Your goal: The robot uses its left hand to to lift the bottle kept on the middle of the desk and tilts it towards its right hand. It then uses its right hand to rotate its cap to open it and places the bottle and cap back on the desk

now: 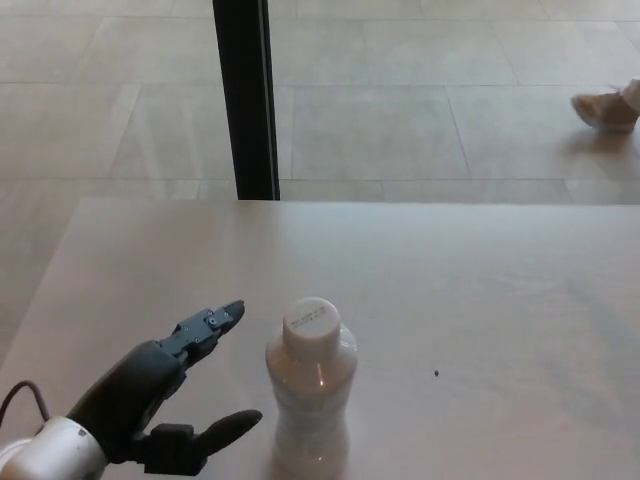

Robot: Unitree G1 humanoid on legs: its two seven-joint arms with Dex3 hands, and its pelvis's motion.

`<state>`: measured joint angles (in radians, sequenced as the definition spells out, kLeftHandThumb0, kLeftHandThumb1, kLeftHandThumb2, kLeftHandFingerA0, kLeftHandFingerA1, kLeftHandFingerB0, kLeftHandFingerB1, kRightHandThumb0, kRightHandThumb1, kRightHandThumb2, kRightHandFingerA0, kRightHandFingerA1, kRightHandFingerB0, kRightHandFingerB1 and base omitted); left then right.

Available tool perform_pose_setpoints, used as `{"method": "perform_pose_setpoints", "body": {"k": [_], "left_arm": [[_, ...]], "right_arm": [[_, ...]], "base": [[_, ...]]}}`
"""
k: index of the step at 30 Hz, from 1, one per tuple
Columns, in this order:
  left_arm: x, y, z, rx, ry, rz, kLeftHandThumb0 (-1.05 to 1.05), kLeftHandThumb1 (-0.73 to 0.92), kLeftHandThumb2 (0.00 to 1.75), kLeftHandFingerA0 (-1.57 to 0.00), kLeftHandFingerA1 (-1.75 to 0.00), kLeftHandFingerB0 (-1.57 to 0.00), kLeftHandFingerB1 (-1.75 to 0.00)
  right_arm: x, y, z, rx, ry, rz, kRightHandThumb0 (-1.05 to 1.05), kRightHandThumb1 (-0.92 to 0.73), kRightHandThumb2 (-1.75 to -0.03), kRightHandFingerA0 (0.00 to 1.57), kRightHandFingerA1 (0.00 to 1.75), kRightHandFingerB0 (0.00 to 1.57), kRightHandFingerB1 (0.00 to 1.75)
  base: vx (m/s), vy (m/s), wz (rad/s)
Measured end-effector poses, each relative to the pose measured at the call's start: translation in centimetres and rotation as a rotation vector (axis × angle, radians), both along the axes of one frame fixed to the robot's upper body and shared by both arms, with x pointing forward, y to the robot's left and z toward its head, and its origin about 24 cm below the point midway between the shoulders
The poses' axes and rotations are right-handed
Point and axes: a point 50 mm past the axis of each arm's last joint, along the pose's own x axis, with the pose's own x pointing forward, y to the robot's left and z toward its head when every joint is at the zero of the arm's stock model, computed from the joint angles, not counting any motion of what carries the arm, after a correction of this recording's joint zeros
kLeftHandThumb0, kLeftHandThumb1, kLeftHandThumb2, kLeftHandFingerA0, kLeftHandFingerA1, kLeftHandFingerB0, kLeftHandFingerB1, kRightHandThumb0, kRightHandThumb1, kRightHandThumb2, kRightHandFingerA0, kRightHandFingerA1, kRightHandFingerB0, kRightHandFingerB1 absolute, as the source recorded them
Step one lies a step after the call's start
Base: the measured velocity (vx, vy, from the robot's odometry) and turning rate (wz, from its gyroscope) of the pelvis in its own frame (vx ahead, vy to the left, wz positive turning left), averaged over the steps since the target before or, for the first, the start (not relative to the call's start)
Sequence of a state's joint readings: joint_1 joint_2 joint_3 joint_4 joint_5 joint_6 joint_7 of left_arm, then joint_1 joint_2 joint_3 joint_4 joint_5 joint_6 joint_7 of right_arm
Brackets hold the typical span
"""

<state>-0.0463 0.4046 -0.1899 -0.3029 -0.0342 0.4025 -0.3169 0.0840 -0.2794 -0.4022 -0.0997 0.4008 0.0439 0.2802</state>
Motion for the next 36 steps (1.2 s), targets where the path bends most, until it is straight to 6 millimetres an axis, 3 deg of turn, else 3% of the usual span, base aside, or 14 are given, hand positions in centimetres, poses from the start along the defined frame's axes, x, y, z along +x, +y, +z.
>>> {"method": "perform_pose_setpoints", "body": {"k": [5,6,9,10,11,12,13,14,20,21,22,23,34,36], "left_arm": [[0.0,-2.6,-0.5,-0.133,0.009,-0.028,-0.95,0.64,0.59,0.0,0.0,0.0,0.0],[0.1,-3.1,-0.5,-0.157,0.008,-0.03,-1.03,0.52,1.02,0.0,-0.25,0.0,-0.1],[0.2,-4.4,-0.7,-0.224,0.004,-0.033,-1.04,0.53,1.01,0.0,-0.23,0.0,-0.09],[0.3,-4.8,-0.7,-0.236,0.004,-0.034,-0.93,0.65,0.6,0.0,0.0,0.0,0.0],[0.3,-5.1,-0.7,-0.246,0.002,-0.037,-0.94,0.53,0.83,0.0,0.0,0.0,0.0],[0.3,-5.3,-0.7,-0.244,0.001,-0.043,-0.95,0.52,0.83,0.0,0.0,0.0,0.0],[0.3,-5.6,-0.7,-0.234,-0.003,-0.055,-0.96,0.52,0.84,0.0,0.0,0.0,0.0],[0.4,-5.8,-0.6,-0.225,-0.007,-0.063,-1.01,0.66,0.6,0.0,0.0,0.0,0.0],[0.7,-6.6,-0.6,-0.111,-0.036,-0.104,-1.03,0.62,0.59,0.0,0.0,0.0,0.0],[0.7,-6.6,-0.7,-0.088,-0.04,-0.107,-1.04,0.52,1.06,0.0,-0.27,0.0,-0.05],[0.7,-6.7,-0.7,-0.069,-0.045,-0.108,-1.04,0.62,0.59,0.0,0.0,0.0,0.0],[0.7,-6.7,-0.8,-0.051,-0.049,-0.11,-1.04,0.51,1.05,0.0,-0.29,0.0,-0.07],[0.6,-7.2,-1.0,0.157,-0.076,-0.142,-1.05,0.56,1.02,0.0,-0.27,0.0,0.0],[0.6,-7.7,-0.9,0.181,-0.083,-0.153,-1.03,0.55,0.98,0.0,-0.26,0.0,0.0]], "right_arm": [[0.1,0.3,-0.1,0.005,0.002,0.011,-0.38,-0.41,-1.0,0.0,0.5,0.0,0.5],[0.1,0.4,-0.2,0.006,0.003,0.014,-0.38,-0.41,-1.0,0.0,0.5,0.0,0.5],[0.2,0.6,-0.3,0.008,0.005,0.023,-0.38,-0.41,-1.0,0.0,0.5,0.0,0.5],[0.2,0.7,-0.3,0.009,0.006,0.025,-0.39,-0.39,-0.99,0.0,0.5,0.0,0.5],[0.2,0.7,-0.3,0.01,0.006,0.027,-0.39,-0.39,-0.99,0.0,0.5,0.0,0.5],[0.3,0.8,-0.4,0.01,0.006,0.029,-0.78,-0.56,-0.89,0.1,0.46,0.06,0.42],[0.3,0.9,-0.4,0.011,0.006,0.031,-0.39,-0.38,-0.99,0.0,0.5,0.0,0.5],[0.3,1.0,-0.4,0.013,0.006,0.034,-0.77,-0.56,-0.89,0.1,0.46,0.06,0.43],[0.5,1.1,-0.4,0.017,0.0,0.038,-0.39,-0.34,-0.96,0.0,0.5,0.01,0.5],[0.5,1.1,-0.4,0.018,0.0,0.038,-0.79,-0.68,-0.61,0.16,0.37,0.14,0.33],[0.4,1.1,-0.4,0.018,-0.001,0.037,-0.79,-0.68,-0.61,0.17,0.37,0.15,0.33],[0.4,1.1,-0.4,0.019,-0.001,0.036,-0.79,-0.68,-0.61,0.16,0.38,0.14,0.33],[0.4,1.2,-0.2,0.02,-0.011,0.037,-0.77,-0.66,-0.6,0.13,0.38,0.18,0.36],[0.4,1.2,-0.1,0.02,-0.013,0.037,-0.4,-0.32,-0.95,0.0,0.51,0.0,0.49]], "base": [[0.0,0.0,0.0],[0.0,0.0,0.0],[0.0,0.0,0.0],[0.0,0.0,0.0],[0.0,0.0,0.0],[0.0,0.0,0.0],[0.0,0.0,0.0],[0.0,0.0,0.0],[0.0,0.0,0.0],[0.0,0.0,0.0],[0.0,0.0,0.0],[0.0,0.0,0.0],[0.0,0.0,0.0],[0.0,0.0,0.0]]}}
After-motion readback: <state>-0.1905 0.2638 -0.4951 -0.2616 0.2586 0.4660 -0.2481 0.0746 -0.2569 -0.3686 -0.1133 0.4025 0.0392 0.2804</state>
